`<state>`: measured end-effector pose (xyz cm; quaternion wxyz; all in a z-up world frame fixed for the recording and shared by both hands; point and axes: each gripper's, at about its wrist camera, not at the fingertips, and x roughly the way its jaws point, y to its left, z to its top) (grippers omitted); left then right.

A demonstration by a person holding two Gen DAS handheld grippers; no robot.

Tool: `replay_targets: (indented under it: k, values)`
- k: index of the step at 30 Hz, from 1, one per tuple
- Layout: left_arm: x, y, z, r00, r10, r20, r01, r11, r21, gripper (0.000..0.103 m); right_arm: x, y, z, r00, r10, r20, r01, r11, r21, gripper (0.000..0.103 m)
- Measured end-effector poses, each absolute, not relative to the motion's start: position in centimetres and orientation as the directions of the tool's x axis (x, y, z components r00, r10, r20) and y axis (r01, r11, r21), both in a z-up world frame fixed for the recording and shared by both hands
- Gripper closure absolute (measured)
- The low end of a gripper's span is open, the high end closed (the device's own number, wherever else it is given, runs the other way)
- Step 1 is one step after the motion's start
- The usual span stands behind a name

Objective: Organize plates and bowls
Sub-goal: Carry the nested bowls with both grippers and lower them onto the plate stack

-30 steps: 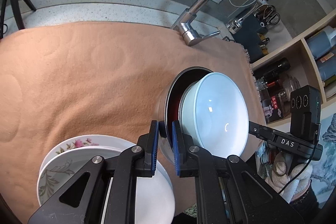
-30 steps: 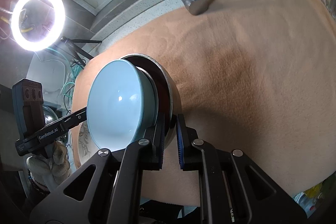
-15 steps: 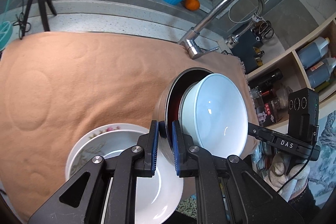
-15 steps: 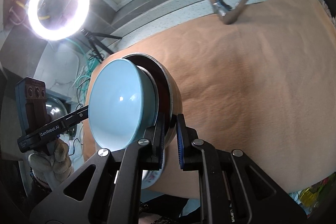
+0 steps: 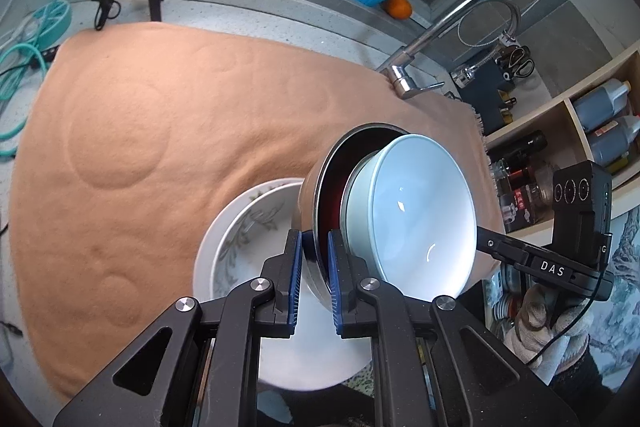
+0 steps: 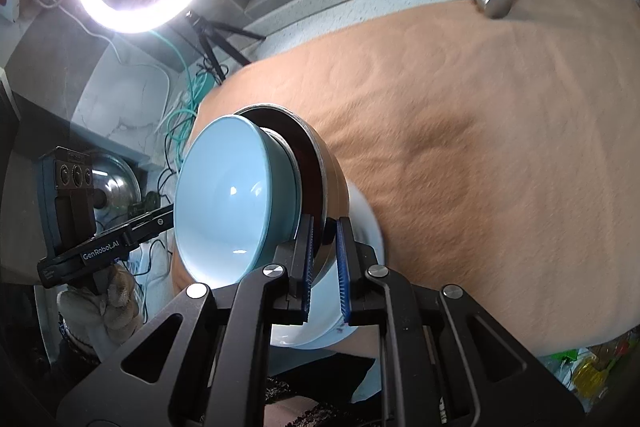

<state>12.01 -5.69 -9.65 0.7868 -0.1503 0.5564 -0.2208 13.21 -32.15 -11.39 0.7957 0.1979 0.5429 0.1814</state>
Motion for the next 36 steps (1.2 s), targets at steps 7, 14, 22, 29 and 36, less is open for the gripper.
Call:
replay_targets:
  k: [7,14,22,29,36]
  values:
    - [10.7,-4.5,-10.6,0.264,-0.509,-0.819,0.162,0.861,-0.483,0.092,12.4,-30.8,-12.5,0.313,0.504,-0.805,-0.074,0.858,0.508,0.092]
    - [10.4,-4.0,-11.2,0.252,-0.505,-0.826,0.151,0.863,-0.482,0.092,12.0,-30.2,-13.3,0.293,0.504,-0.813,-0.070,0.859,0.507,0.092]
    - [10.3,-3.8,-11.0,0.261,-0.503,-0.824,0.158,0.864,-0.477,0.092,11.9,-29.9,-13.6,0.287,0.501,-0.817,-0.073,0.862,0.503,0.092]
    - [10.3,-3.9,-11.1,0.258,-0.506,-0.823,0.160,0.862,-0.480,0.092,11.9,-29.9,-13.9,0.278,0.501,-0.820,-0.078,0.862,0.501,0.092]
    - [10.5,-4.0,-11.1,0.256,-0.503,-0.826,0.166,0.864,-0.475,0.092,12.0,-29.9,-13.9,0.272,0.507,-0.818,-0.079,0.859,0.506,0.090]
